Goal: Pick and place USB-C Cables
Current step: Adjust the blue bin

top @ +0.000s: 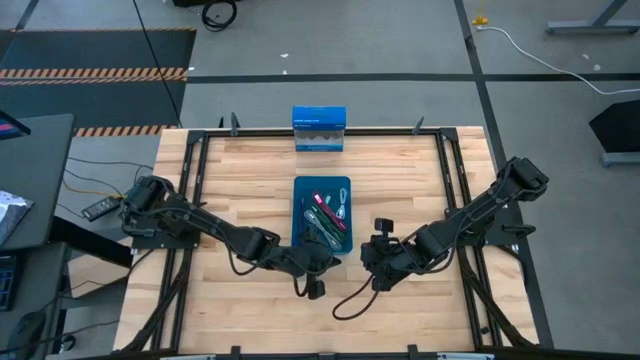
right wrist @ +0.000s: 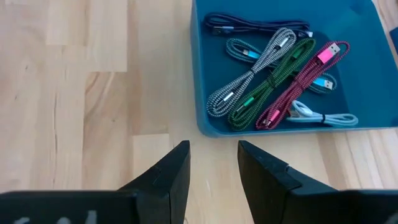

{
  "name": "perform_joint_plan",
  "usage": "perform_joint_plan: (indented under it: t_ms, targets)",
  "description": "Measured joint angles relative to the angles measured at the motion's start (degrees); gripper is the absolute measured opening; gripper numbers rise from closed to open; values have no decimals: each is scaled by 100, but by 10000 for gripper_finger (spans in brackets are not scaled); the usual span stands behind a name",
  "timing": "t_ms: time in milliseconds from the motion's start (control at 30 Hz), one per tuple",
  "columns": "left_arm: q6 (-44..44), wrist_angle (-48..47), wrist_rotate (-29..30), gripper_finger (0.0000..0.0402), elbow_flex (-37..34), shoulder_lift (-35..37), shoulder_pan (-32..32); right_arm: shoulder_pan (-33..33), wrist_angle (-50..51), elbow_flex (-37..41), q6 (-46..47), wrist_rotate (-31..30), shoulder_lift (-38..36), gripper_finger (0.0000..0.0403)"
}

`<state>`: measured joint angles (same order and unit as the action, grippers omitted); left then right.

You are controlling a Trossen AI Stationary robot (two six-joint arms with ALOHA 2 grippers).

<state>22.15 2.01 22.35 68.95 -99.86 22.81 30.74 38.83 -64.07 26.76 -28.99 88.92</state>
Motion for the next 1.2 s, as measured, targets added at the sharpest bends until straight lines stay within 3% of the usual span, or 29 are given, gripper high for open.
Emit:
perform_joint_plan:
  t_ms: [167,300,433,567,733,1000,1200]
  targets:
    - [168,-250,-267,10,0,92,2,1,15,0,72,342,-52,140]
    - [489,-1229,-181,10,-2,99,3,0,2,0,136,656,-54,140]
    - [542,-1497,-145,10,-2,75,-22,0,-375,2,-294,706,-33,140]
    - [43,-610,-391,10,-2,93,-20,0,-796,1,-532,810,-33,140]
    - [-480,205,-1048,11,-2,101,-4,-1,-114,1,-89,890,-33,140]
    - [-601,1059,-700,11,0,11,108,250,390,0,564,937,-33,140]
    - [-1148,2616,-976,11,4,-264,-7,566,792,1,879,1123,-83,140]
